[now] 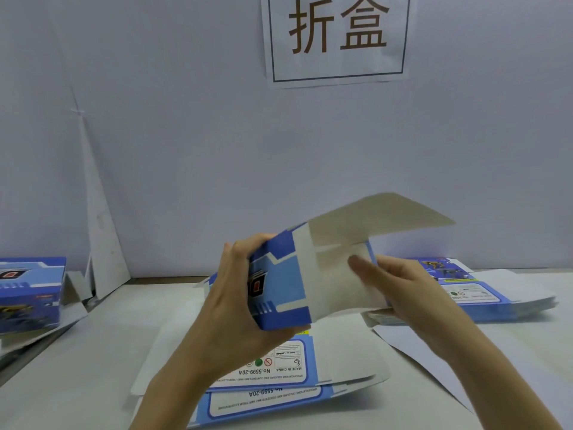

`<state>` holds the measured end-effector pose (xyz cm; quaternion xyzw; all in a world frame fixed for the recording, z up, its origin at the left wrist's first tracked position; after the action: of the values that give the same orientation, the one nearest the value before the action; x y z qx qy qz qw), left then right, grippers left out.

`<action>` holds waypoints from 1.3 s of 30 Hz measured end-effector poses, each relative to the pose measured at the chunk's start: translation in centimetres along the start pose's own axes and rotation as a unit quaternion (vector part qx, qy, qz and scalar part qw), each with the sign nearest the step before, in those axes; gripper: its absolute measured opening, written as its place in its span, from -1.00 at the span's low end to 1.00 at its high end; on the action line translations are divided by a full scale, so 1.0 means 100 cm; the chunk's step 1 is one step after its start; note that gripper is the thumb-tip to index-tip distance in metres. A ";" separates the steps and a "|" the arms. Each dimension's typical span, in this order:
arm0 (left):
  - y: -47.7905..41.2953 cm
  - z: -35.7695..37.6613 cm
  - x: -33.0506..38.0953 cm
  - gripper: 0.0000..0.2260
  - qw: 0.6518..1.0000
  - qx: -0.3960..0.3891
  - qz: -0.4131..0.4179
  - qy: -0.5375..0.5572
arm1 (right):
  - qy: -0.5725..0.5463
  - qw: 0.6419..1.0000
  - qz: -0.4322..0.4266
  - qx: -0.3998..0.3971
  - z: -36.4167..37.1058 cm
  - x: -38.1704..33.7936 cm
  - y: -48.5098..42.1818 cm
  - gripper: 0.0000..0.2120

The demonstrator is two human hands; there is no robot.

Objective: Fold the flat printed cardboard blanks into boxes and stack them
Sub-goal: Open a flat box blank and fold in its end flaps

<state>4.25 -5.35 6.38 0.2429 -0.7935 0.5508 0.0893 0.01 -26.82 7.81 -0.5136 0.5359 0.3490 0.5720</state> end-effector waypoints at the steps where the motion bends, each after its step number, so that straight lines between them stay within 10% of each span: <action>1: 0.001 -0.001 -0.001 -0.19 1.000 -0.005 -0.010 0.016 | 0.018 1.000 -0.003 -0.002 -0.002 -0.004 0.002 -0.69; 7: 0.001 0.007 0.001 -0.21 0.985 -0.062 -0.144 0.076 | 0.272 0.954 -0.047 0.116 -0.013 -0.003 0.000 -0.62; 12: -0.012 0.002 0.010 0.09 0.892 -0.162 -0.341 0.248 | 0.303 0.941 -0.042 0.142 -0.012 -0.002 0.000 -0.67; 15: -0.020 0.010 0.005 -0.42 0.851 -0.098 -0.378 0.350 | 0.314 0.938 -0.042 0.142 -0.008 -0.003 0.001 -0.66; 19: -0.026 0.020 0.001 -0.34 0.883 -0.091 -0.388 0.247 | 0.343 0.929 -0.063 0.127 -0.003 -0.006 0.003 -0.66; 24: -0.004 0.008 -0.007 -0.72 0.891 -0.080 -0.376 0.242 | 0.399 0.904 -0.117 0.098 0.012 -0.006 0.007 -0.61; 27: 0.005 -0.001 -0.004 -0.92 0.938 -0.023 -0.342 0.051 | 0.415 0.893 -0.145 0.095 0.026 -0.004 0.010 -0.64; 30: 0.003 0.001 0.001 -0.76 0.935 0.051 -0.316 -0.152 | 0.425 0.881 -0.175 0.112 0.031 0.000 0.011 -0.67; 39: -0.002 0.004 0.016 -0.65 0.929 0.110 -0.284 -0.211 | 0.362 0.882 -0.256 0.161 0.027 0.009 0.008 -0.61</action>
<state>3.08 -6.22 7.07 0.5769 -0.6262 0.5224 0.0455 0.11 -24.17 6.50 -0.6246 0.6039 -0.1108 0.4825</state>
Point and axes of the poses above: each hand's wrist, its own y-axis away from the middle knuckle, its own z-axis out of the palm, x = y × z, the point moved 1 cm from there along -y, towards the middle knuckle, and after that the axes turned 7 degrees about x, right-handed, at the moved point
